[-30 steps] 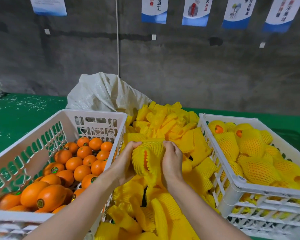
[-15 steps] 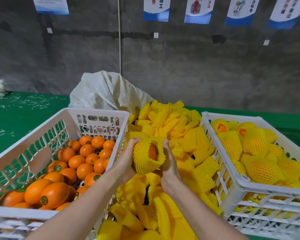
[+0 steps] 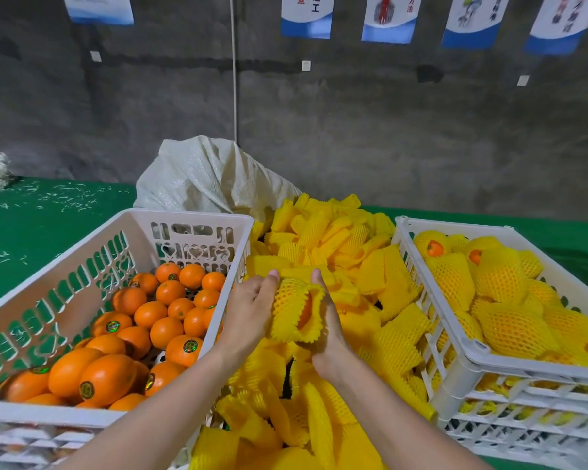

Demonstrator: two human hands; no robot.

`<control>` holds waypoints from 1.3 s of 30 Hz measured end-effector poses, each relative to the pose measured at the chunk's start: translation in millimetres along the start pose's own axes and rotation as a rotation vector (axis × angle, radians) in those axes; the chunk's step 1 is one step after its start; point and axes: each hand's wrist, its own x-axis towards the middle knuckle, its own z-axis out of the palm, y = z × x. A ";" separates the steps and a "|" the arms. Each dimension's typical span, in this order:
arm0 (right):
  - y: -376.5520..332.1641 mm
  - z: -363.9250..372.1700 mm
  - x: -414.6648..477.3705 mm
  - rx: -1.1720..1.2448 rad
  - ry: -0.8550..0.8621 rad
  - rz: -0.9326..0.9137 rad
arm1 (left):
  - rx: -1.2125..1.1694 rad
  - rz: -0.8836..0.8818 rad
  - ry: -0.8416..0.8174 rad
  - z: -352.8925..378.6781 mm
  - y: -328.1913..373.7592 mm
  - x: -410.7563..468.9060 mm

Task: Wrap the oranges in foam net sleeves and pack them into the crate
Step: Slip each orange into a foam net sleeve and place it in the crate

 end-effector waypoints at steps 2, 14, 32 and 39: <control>-1.5 0.4 -0.7 0.072 0.015 -0.018 | -0.127 -0.093 0.012 0.8 1.5 3.6; 6.5 -1.0 1.1 0.114 -0.059 -0.129 | -0.042 -0.014 -0.052 -3.0 3.0 2.0; -13.1 -20.2 -13.5 -0.987 0.086 -0.751 | -0.424 -0.770 -0.550 -10.6 1.2 8.2; 0.5 -27.0 -10.8 -0.780 0.120 -0.729 | -0.360 -0.613 -0.388 -8.4 -4.3 13.2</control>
